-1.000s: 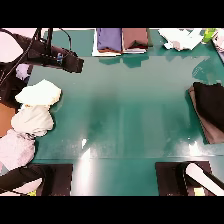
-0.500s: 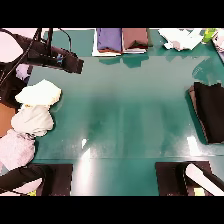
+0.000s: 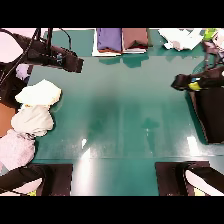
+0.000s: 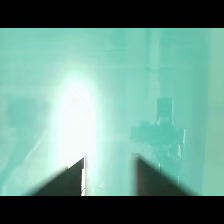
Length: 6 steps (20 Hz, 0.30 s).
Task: Fold the shirts.
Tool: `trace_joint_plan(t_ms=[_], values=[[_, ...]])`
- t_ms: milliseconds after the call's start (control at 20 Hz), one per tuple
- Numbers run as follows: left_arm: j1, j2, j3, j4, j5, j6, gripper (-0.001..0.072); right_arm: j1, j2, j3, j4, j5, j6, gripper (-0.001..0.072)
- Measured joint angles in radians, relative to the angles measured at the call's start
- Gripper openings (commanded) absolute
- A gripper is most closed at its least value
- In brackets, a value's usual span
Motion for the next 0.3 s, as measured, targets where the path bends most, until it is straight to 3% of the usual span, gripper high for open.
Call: trace_joint_plan(t_ms=[300], values=[[0.0, 0.0, 0.0, 0.0, 0.001, 0.0, 0.0031, 0.121, -0.001, -0.011, 0.01, -0.042, -0.017, 0.002]])
